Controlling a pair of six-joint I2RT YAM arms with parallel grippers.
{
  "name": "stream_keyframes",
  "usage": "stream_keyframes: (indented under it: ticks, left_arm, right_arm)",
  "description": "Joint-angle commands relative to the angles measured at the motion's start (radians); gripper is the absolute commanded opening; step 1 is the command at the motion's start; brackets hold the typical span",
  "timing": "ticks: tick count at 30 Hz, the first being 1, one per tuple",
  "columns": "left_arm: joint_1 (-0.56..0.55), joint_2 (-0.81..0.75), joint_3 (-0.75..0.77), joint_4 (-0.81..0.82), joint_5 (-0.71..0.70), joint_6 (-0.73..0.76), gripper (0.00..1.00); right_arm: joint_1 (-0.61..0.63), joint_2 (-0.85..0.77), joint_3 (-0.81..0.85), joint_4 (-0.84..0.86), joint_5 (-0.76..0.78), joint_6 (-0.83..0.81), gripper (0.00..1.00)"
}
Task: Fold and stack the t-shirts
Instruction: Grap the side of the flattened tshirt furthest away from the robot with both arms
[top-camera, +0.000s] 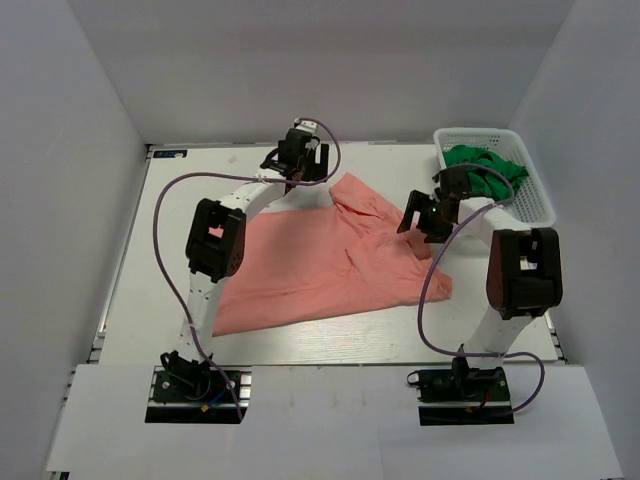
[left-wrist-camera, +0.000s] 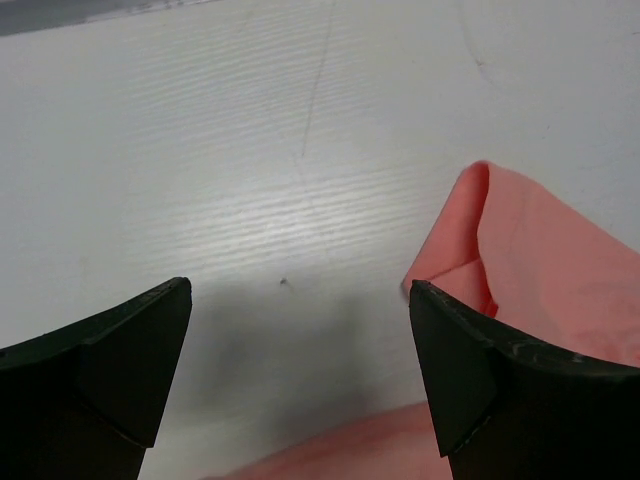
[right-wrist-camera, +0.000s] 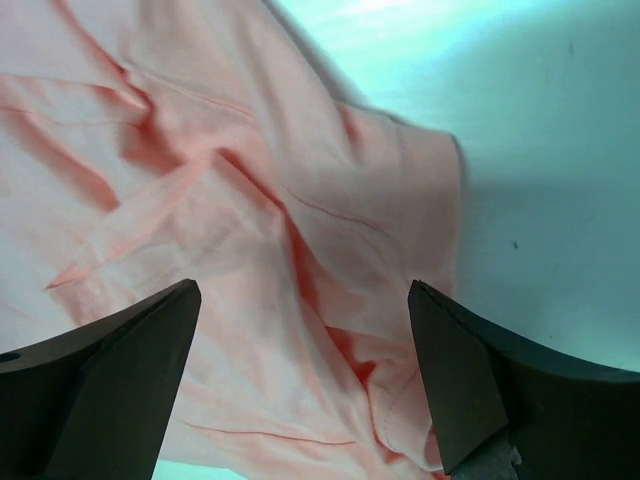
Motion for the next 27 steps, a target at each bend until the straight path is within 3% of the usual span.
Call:
stream_keyframes:
  ticks: [1, 5, 11, 13, 18, 20, 23, 27]
  left_arm:
    - [-0.009, -0.203, -0.058, -0.042, -0.093, -0.047, 1.00]
    - [-0.009, -0.311, -0.217, -0.122, -0.158, -0.102, 1.00]
    - [0.000, -0.538, -0.582, -0.116, -0.205, -0.210, 1.00]
    - [0.009, -0.562, -0.625, -0.149, -0.224, -0.239, 1.00]
    - [0.038, -0.572, -0.740, -0.220, -0.264, -0.333, 1.00]
    - [0.049, -0.572, -0.791, -0.220, -0.264, -0.343, 1.00]
    - [0.072, -0.596, -0.856, -0.188, -0.248, -0.362, 1.00]
    - [0.101, -0.607, -0.892, -0.188, -0.225, -0.374, 1.00]
  right_arm:
    - [0.035, -0.050, 0.097, 0.011, 0.033, -0.075, 0.90]
    - [0.112, -0.007, 0.206, 0.018, 0.068, -0.164, 0.90]
    - [0.199, 0.224, 0.564, -0.030, 0.174, -0.238, 0.90]
    - [0.221, 0.301, 0.630, 0.010, 0.171, -0.294, 0.90]
    - [0.277, 0.541, 0.894, -0.080, 0.136, -0.383, 0.85]
    - [0.294, 0.582, 1.008, -0.091, 0.154, -0.397, 0.74]
    - [0.322, 0.646, 1.050, -0.059, 0.165, -0.411, 0.63]
    - [0.343, 0.675, 1.033, -0.025, 0.119, -0.437, 0.63]
